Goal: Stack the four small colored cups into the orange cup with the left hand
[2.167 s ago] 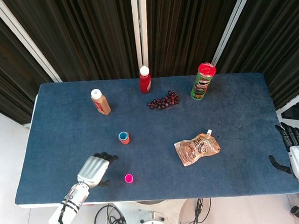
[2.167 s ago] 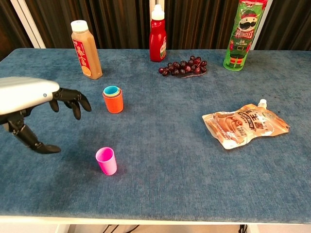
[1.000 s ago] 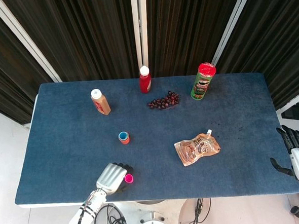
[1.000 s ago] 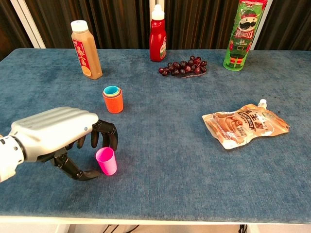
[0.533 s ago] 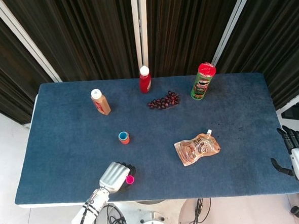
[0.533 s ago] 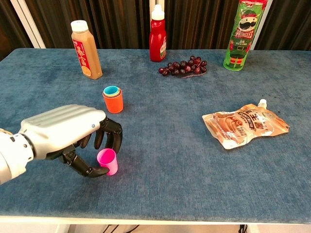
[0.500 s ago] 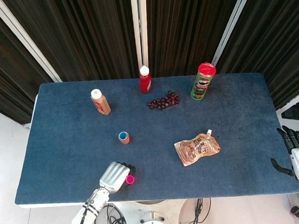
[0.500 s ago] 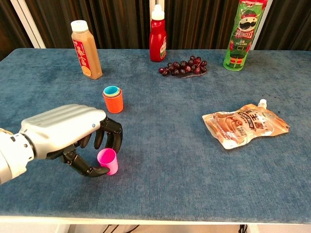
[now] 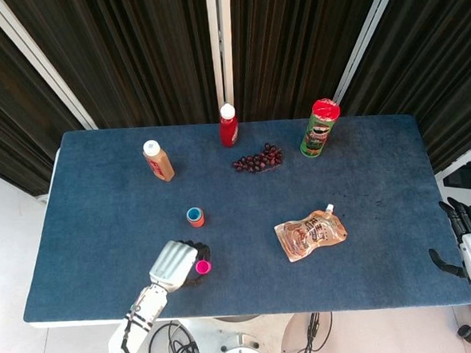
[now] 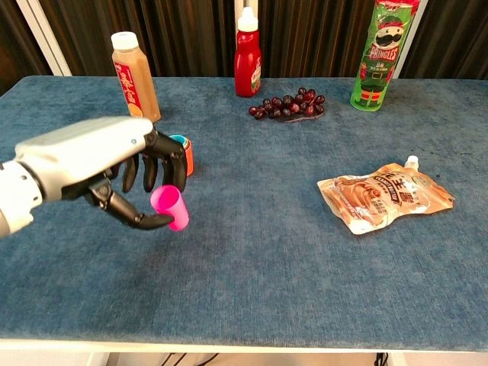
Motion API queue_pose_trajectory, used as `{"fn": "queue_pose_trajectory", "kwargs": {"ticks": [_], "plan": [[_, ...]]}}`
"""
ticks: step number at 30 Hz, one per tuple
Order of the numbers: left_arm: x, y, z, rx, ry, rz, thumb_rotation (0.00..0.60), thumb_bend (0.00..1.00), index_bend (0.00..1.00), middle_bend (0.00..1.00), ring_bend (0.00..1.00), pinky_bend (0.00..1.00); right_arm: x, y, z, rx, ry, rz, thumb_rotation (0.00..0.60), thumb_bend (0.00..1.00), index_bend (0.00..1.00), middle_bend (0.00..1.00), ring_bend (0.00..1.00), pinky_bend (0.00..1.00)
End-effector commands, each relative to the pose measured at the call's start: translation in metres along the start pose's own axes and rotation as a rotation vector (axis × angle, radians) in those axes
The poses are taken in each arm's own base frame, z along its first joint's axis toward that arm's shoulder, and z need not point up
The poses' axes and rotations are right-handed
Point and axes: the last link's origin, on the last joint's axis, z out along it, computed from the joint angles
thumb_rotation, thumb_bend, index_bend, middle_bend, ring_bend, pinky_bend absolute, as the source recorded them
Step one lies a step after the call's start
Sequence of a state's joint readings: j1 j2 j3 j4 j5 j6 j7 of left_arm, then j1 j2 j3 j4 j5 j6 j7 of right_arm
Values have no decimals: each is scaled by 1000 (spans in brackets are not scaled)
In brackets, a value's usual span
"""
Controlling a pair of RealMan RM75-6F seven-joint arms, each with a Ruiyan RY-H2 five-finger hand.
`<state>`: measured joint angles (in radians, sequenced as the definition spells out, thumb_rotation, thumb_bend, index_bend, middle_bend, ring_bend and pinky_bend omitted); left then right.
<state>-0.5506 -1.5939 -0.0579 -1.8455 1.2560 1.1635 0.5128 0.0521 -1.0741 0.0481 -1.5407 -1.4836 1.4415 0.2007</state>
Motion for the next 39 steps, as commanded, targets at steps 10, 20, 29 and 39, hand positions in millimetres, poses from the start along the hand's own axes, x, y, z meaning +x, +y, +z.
{"fn": "queue_pose_trajectory", "kwargs": {"ticks": [10, 20, 29, 39], "plan": [[40, -22, 56, 66, 133, -63, 600, 287, 507, 517, 506, 599, -4, -4, 0, 4, -9, -5, 600, 250, 0, 0, 0, 0], [33, -32, 80, 106, 127, -105, 600, 287, 507, 517, 506, 599, -1, -1, -1, -8, -8, 0, 600, 250, 0, 0, 0, 0], [28, -43, 92, 151, 112, -99, 600, 290, 507, 517, 506, 599, -2, 3, 1, -13, -15, 6, 600, 250, 0, 0, 0, 0], [27, -49, 94, 175, 114, -97, 600, 290, 507, 517, 506, 599, -2, 5, 1, -18, -15, 6, 600, 250, 0, 0, 0, 0]]}}
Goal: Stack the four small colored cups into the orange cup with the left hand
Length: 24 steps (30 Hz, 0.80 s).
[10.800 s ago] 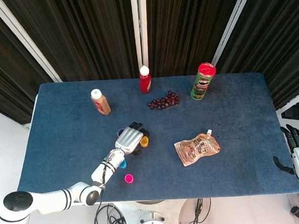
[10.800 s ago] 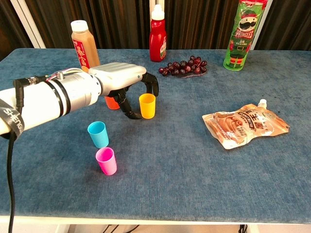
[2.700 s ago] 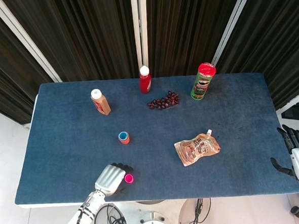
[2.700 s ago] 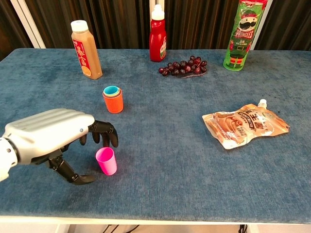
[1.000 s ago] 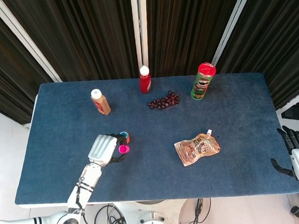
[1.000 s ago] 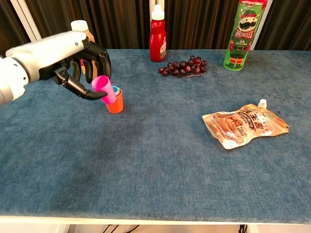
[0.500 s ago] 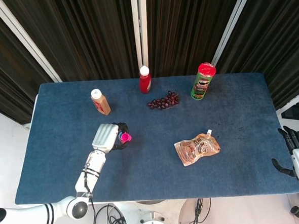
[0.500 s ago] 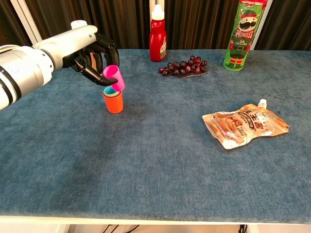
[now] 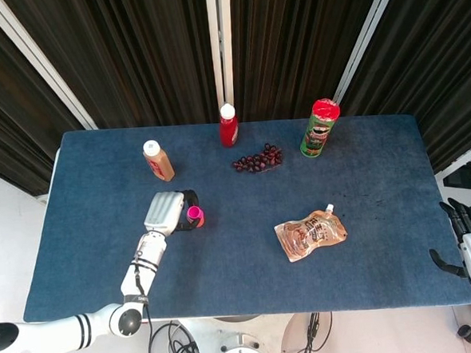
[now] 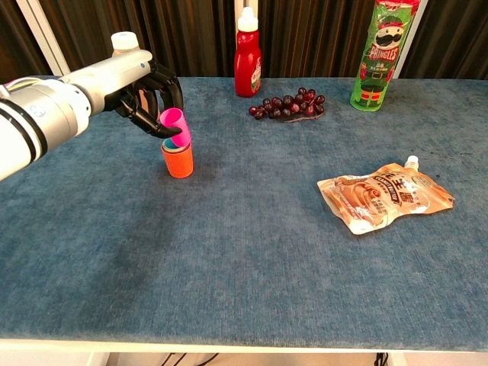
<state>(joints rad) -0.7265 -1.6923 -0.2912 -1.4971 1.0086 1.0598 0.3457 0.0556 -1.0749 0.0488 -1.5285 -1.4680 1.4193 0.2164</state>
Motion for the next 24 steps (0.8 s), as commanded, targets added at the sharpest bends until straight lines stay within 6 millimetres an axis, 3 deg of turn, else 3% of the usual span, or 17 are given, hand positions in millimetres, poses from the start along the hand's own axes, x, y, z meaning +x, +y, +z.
{"fn": "queue_pose_trajectory", "kwargs": {"ticks": [1, 13, 16, 20, 24], "plan": [[1, -1, 0, 4, 4, 2, 600, 289, 507, 517, 506, 599, 0, 0, 0, 0, 1, 0, 600, 250, 0, 0, 0, 0], [-1, -11, -3, 30, -12, 15, 600, 289, 491, 506, 497, 594, -2, -2, 0, 3, -4, -4, 600, 250, 0, 0, 0, 0], [-2, -12, -4, 27, -22, 11, 600, 276, 391, 433, 448, 570, -1, -2, 0, 2, -1, -5, 600, 249, 0, 0, 0, 0], [1, -10, -4, 15, -9, -11, 600, 238, 174, 250, 286, 436, -1, -1, 0, -1, 0, -5, 600, 250, 0, 0, 0, 0], [9, -10, -10, -2, 37, 5, 600, 224, 128, 190, 171, 325, -1, -2, 0, 0, -3, -7, 600, 250, 0, 0, 0, 0]]}}
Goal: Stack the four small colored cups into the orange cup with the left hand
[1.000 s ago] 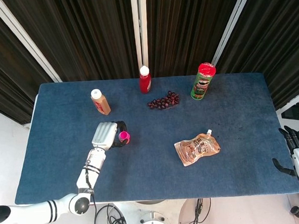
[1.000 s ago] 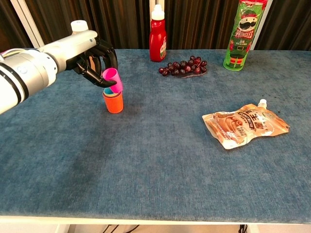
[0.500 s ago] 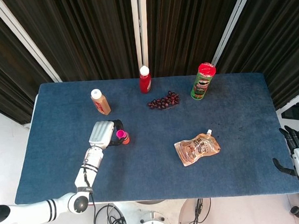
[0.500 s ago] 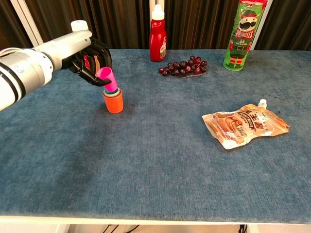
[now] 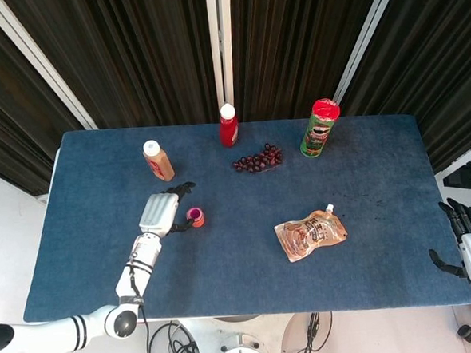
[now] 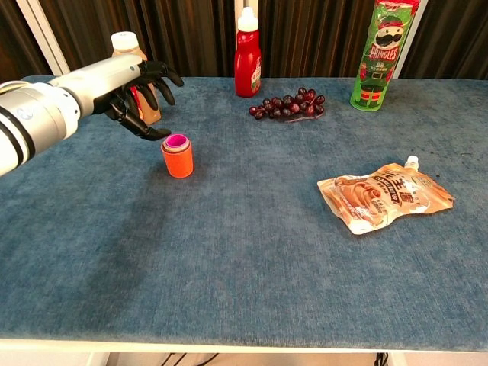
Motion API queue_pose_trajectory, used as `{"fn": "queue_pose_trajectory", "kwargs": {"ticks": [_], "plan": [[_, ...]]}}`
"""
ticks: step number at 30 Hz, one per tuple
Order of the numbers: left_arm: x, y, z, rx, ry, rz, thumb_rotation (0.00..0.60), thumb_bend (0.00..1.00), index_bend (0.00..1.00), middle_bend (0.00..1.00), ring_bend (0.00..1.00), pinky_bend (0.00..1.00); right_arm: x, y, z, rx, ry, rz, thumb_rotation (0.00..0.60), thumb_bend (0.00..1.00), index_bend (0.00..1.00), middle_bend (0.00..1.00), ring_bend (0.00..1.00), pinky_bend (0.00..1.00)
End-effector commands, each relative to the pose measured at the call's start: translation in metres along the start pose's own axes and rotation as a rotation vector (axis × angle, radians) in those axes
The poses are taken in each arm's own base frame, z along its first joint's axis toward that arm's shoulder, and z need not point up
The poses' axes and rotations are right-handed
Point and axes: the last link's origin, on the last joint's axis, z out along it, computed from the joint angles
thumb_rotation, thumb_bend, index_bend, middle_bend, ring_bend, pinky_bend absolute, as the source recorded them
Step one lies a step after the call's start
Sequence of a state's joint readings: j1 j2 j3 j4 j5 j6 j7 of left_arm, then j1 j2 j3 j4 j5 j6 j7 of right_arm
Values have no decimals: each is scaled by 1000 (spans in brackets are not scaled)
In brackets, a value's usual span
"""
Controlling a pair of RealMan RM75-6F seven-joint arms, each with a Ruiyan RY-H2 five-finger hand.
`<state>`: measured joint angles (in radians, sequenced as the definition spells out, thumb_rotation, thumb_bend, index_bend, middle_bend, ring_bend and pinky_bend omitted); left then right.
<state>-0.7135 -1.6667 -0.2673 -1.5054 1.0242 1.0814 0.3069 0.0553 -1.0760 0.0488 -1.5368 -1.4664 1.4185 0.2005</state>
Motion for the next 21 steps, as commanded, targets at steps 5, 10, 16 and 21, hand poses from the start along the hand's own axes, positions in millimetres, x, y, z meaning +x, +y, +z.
{"fn": "queue_pose_trajectory", "kwargs": {"ticks": [5, 10, 16, 21], "plan": [[18, -21, -36, 15, 79, 130, 600, 198, 132, 158, 97, 215, -3, -4, -2, 22, -10, -16, 600, 250, 0, 0, 0, 0], [39, -71, -100, 104, 169, 263, 600, 161, 98, 114, 29, 128, -7, -9, -4, 68, -4, -60, 600, 249, 0, 0, 0, 0], [59, -117, -179, 134, 213, 311, 600, 137, 75, 78, 0, 65, -12, -12, -6, 91, 15, -105, 600, 218, 0, 0, 0, 0], [65, -136, -216, 122, 214, 371, 600, 126, 74, 78, 0, 50, -17, -9, -8, 104, 14, -141, 600, 153, 0, 0, 0, 0]]}}
